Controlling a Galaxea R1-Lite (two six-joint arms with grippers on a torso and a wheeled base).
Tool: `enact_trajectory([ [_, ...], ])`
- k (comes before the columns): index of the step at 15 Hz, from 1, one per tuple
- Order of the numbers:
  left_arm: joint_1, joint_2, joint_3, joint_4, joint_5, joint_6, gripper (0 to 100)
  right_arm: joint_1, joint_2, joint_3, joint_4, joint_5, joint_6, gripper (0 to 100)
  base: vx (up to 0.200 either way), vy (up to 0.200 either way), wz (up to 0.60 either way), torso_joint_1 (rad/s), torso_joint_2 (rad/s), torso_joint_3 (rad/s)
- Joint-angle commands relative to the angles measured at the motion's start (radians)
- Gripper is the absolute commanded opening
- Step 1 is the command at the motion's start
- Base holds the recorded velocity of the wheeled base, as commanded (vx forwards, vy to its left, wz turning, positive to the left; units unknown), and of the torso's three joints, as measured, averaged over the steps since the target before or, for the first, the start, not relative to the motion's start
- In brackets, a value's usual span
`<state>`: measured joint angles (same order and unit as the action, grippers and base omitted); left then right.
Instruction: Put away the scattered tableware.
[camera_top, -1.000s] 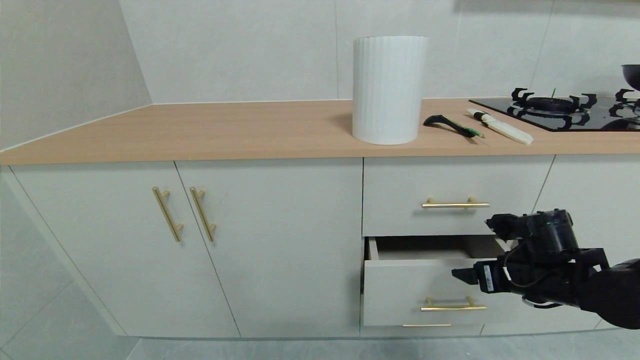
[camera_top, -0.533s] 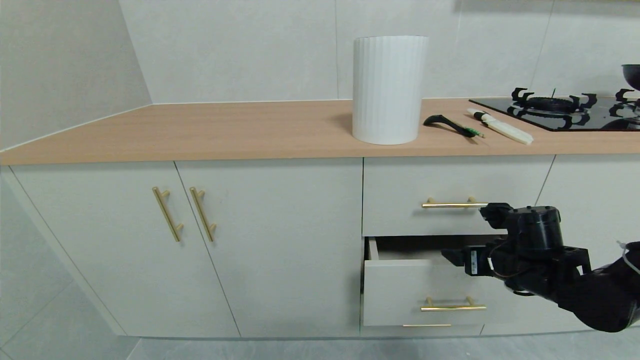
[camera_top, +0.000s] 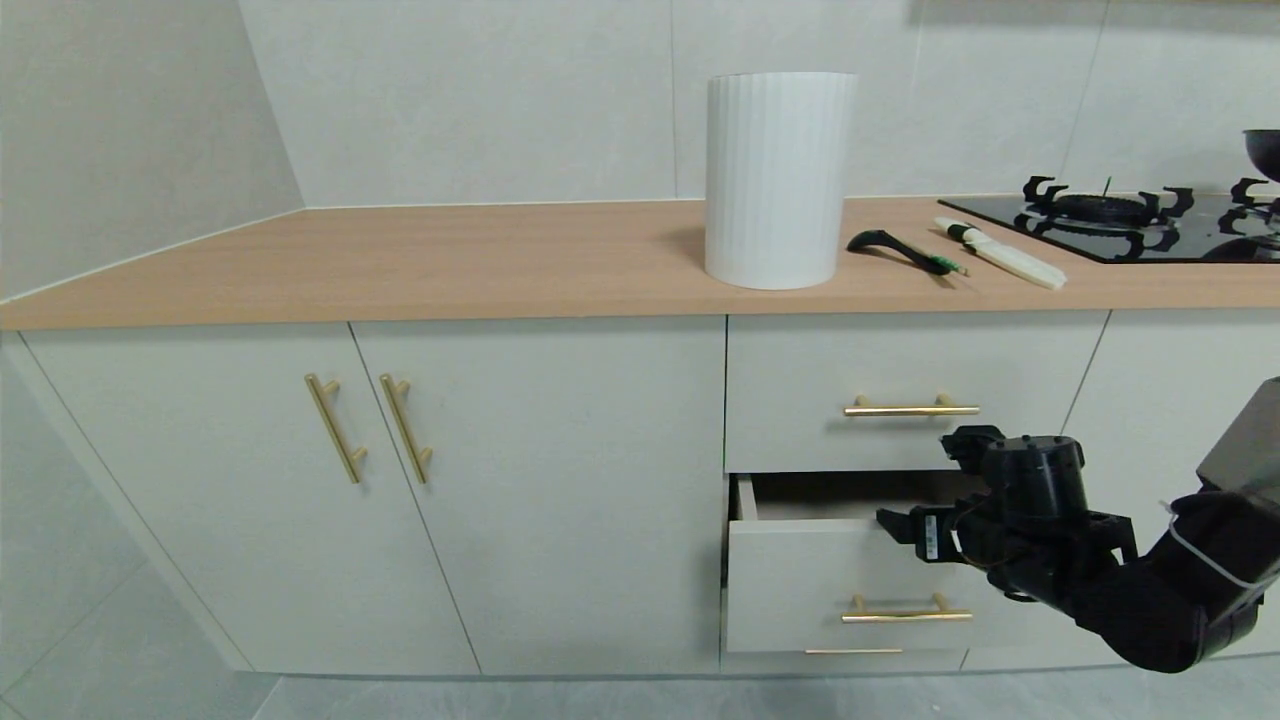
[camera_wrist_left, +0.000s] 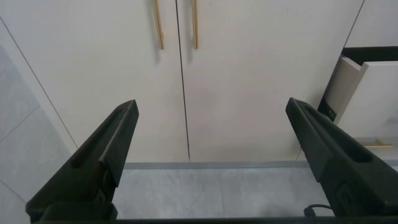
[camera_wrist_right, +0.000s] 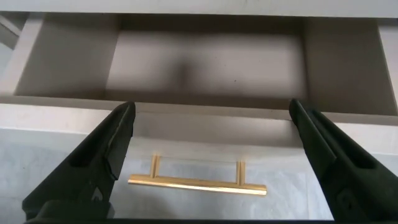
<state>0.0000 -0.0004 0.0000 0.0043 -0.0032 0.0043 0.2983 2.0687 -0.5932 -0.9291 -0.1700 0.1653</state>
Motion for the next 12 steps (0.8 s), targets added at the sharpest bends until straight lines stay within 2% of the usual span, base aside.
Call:
enact_trajectory([
  [1,0.0,0.0,0.0,0.0,0.0,0.0,100,0.001,0.016,0.003,0.006,0.001,0.0,100,0.0,0.0,0.0,0.0,0.0,0.0],
  [9,0.0,0.0,0.0,0.0,0.0,0.0,100,0.002,-0.038,0.041,0.019,0.012,-0.017,100,0.0,0.0,0.0,0.0,0.0,0.0],
  [12,0.0,0.0,0.0,0.0,0.0,0.0,100,0.004,-0.084,0.059,0.104,0.014,-0.078,100,0.0,0.0,0.0,0.0,0.0,0.0],
])
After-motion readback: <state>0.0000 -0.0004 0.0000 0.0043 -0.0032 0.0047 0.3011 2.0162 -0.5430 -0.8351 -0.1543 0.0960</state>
